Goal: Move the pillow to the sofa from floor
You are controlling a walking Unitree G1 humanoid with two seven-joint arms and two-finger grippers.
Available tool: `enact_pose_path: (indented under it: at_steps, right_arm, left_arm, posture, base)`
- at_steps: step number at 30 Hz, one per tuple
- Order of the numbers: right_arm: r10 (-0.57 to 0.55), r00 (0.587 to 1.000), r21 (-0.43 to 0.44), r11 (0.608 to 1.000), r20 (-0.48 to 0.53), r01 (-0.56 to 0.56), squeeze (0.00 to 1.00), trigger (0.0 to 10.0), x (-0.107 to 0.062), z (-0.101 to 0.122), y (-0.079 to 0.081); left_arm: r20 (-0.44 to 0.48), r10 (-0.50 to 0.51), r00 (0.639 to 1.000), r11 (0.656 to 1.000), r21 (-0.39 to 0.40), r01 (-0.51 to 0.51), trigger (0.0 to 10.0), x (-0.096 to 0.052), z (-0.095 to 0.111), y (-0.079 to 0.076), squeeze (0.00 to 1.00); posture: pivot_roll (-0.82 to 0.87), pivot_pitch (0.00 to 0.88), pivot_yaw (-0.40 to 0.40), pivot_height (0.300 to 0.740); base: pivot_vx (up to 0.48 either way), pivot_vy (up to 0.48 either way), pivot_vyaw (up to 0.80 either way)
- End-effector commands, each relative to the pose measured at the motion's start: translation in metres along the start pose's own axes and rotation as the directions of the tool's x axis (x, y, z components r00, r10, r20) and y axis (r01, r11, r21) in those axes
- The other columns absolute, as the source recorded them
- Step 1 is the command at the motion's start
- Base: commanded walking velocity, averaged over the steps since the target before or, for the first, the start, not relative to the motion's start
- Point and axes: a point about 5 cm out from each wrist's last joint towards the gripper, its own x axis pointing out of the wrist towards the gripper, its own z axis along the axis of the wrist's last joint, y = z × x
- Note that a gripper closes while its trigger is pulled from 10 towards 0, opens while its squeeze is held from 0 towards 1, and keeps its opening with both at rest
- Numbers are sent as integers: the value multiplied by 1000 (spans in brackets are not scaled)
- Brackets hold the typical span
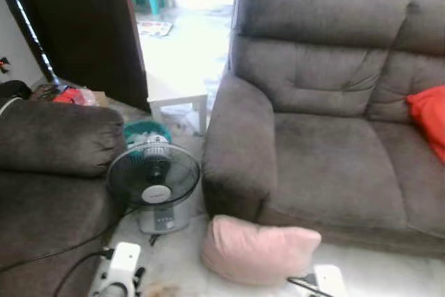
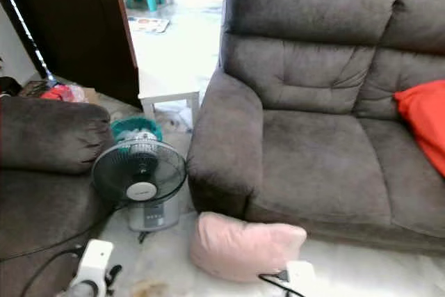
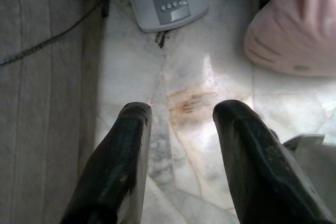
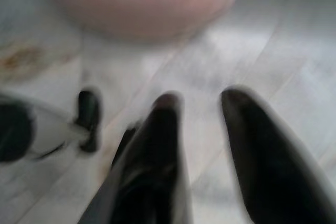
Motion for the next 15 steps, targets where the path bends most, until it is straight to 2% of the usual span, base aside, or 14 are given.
enact_pose_path:
  at_steps: [1, 15]
  right_arm:
    - [-36, 999, -6, 999, 9, 36, 0, 10000, -1, 3, -15]
    - [-32, 999, -7, 999, 10, 32, 0, 10000, 0, 4, -15]
  left_arm:
    - [-5, -22, 1000, 1000, 3, 22, 10000, 0, -2, -8, 0]
    - [-14, -8, 1000, 1000, 9, 8, 10000, 0, -2, -7, 0]
  posture:
    - [171, 51, -44, 740]
    - [175, 53, -46, 740]
  base:
    - [0, -262, 0]
    - [232, -330, 0]
